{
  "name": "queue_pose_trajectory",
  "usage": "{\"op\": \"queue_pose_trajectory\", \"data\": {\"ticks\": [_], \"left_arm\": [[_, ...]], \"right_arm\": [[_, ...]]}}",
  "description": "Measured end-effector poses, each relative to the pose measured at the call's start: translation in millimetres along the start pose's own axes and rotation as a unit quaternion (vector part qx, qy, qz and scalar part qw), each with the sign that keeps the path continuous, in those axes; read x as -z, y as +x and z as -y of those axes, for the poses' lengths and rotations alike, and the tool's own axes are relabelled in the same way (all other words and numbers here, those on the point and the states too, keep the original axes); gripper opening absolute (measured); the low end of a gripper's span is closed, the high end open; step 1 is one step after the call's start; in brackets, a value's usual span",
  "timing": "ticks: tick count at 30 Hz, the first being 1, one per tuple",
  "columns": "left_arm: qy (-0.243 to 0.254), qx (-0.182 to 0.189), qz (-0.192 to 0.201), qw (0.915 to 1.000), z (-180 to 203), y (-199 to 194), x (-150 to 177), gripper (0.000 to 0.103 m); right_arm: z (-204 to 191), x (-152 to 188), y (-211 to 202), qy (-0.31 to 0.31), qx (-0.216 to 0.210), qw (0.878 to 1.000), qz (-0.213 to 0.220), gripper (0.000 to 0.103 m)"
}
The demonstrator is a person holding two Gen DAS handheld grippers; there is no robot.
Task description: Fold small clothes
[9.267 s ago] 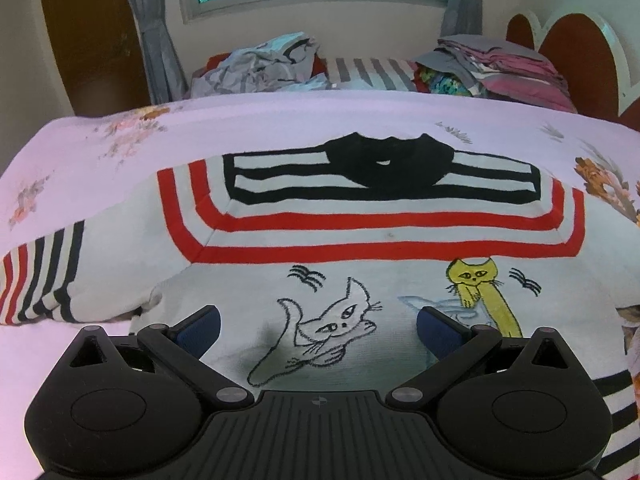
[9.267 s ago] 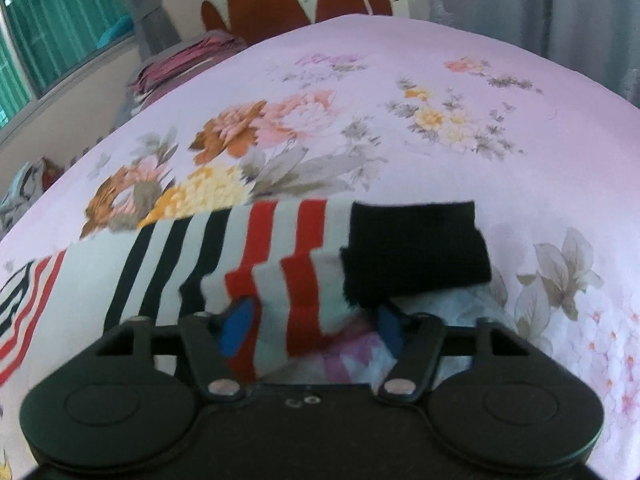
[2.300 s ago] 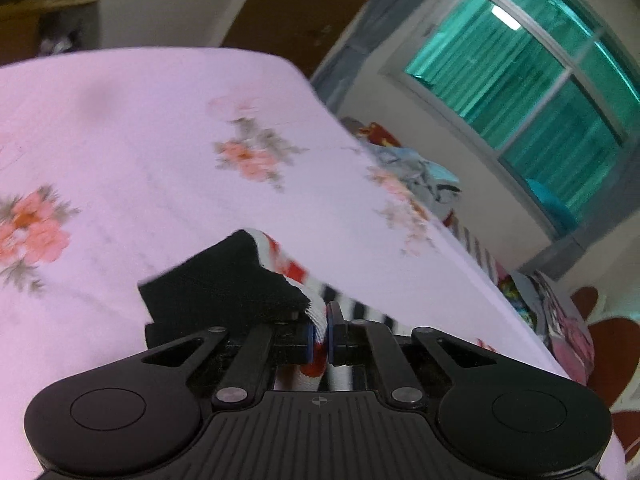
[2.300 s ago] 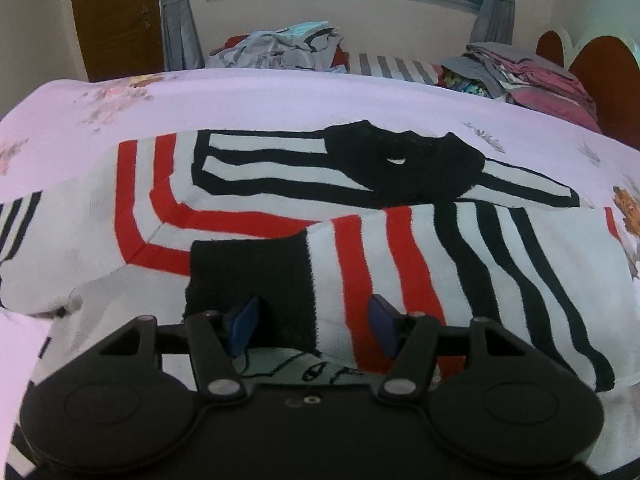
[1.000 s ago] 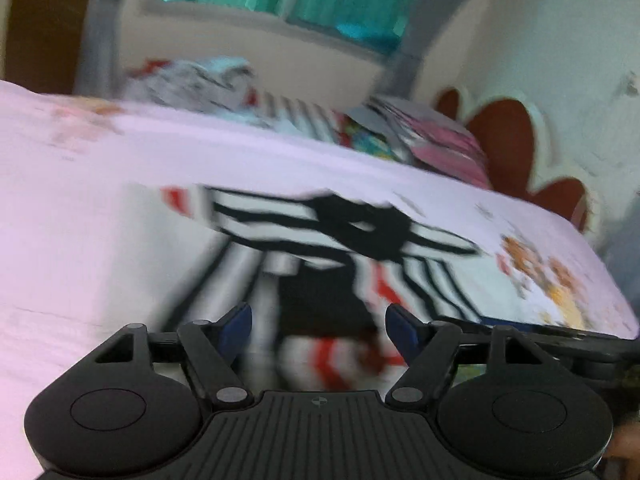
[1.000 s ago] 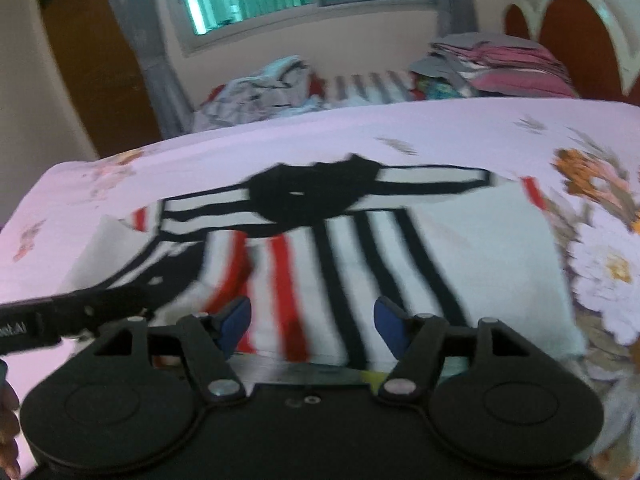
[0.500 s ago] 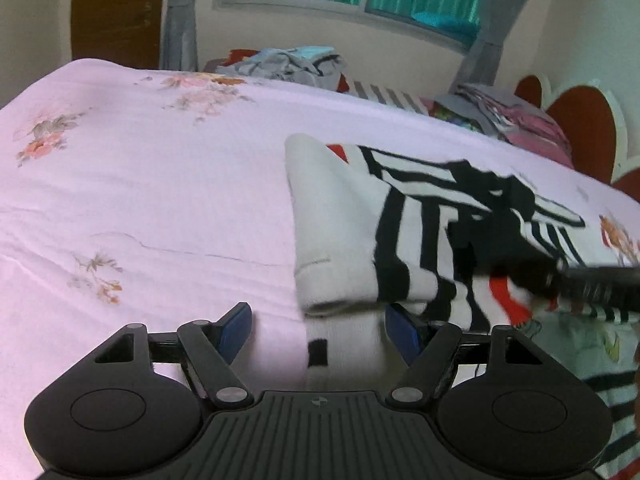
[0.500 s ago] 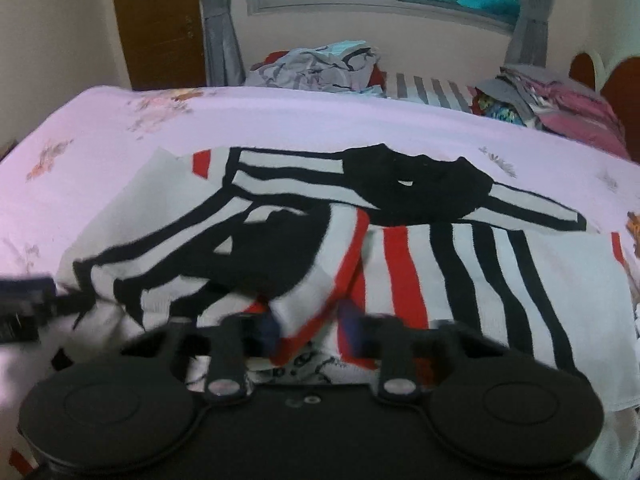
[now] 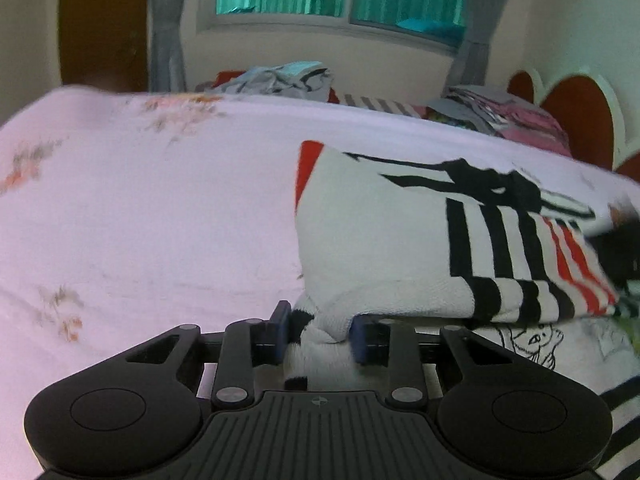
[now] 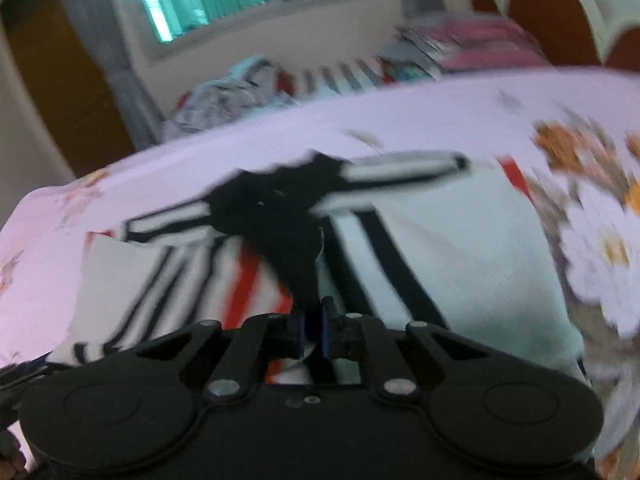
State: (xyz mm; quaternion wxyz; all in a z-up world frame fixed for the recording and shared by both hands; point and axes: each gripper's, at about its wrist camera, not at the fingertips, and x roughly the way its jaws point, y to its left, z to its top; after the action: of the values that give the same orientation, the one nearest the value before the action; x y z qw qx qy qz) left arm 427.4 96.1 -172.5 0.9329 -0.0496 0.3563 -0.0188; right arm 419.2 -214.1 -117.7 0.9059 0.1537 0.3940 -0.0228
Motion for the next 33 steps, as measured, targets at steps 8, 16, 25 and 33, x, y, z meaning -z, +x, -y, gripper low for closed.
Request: {"op": "queue_pose_trajectory", "data": {"ticks": [8, 16, 25, 33], "left_arm": [[-0.076, 0.028, -0.023, 0.9965, -17.8, -0.7, 4.7, 0.031], [-0.094, 0.043, -0.014, 0.9946, -27.4, -32.0, -14.0, 0.069], [-0.106, 0.06, -0.029, 0.9921, -11.8, 35.4, -56.6, 0.07], [-0.104, 0.041, -0.031, 0.9932, -2.5, 94.7, -78.0, 0.041]], "right_arm": [[14.1, 0.0, 1.9, 0.007, 0.0, 1.0, -0.009, 0.037], [24.4, -4.8, -1.1, 0.009, 0.017, 1.0, 0.005, 0.05], [34.7, -17.5, 17.4, 0.011, 0.027, 1.0, -0.005, 0.049], [23.3, -19.0, 17.7, -0.023, 0.034, 0.999, 0.002, 0.022]]}}
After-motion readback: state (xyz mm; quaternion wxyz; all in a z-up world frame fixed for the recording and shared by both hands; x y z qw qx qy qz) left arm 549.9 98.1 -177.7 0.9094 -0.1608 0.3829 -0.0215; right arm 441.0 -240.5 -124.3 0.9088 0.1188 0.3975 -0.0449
